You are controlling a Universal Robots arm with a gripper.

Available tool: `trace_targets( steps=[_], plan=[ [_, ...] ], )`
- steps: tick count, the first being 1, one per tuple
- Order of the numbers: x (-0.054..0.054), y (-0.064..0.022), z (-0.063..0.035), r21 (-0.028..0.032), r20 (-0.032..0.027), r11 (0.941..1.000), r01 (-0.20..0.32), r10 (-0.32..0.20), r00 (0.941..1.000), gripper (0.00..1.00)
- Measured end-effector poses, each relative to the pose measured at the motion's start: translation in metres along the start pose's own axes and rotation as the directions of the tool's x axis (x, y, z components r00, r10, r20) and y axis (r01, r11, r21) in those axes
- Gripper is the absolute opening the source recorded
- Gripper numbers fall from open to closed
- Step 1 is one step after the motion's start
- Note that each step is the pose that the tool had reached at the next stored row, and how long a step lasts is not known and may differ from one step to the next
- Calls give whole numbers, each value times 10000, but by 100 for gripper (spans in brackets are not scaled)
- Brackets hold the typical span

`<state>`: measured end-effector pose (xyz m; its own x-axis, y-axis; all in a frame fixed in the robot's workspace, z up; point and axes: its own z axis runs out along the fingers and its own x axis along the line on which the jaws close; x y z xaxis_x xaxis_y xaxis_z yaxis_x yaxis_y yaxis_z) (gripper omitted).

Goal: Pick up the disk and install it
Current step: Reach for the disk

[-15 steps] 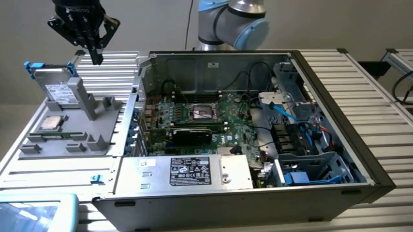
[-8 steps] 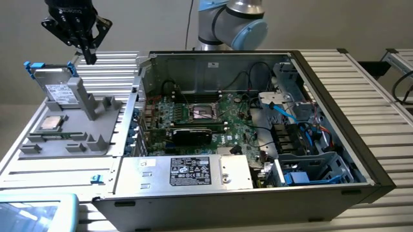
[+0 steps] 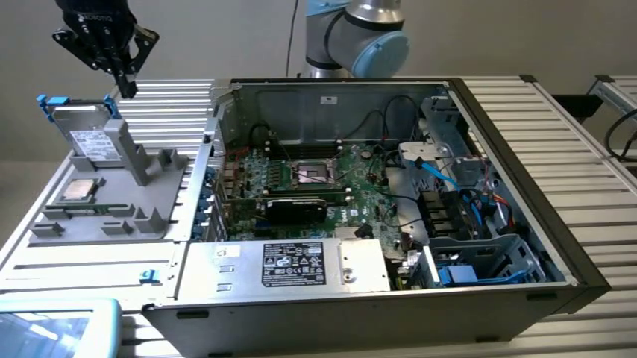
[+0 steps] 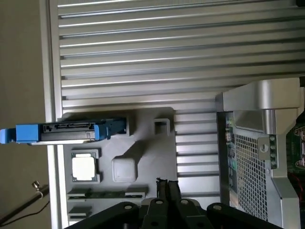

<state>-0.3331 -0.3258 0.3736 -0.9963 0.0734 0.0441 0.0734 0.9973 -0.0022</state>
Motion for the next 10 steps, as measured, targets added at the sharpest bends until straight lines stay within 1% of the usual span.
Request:
trace_targets(
  steps=[4,7,10],
  plan=[
    [74,61,17,44,5,10000,12,-12,10000,11],
    [176,114,33,69,5,10000,16,-16,10000,11],
    [294,153,47,77,7,10000,19,-19,10000,11]
  ],
)
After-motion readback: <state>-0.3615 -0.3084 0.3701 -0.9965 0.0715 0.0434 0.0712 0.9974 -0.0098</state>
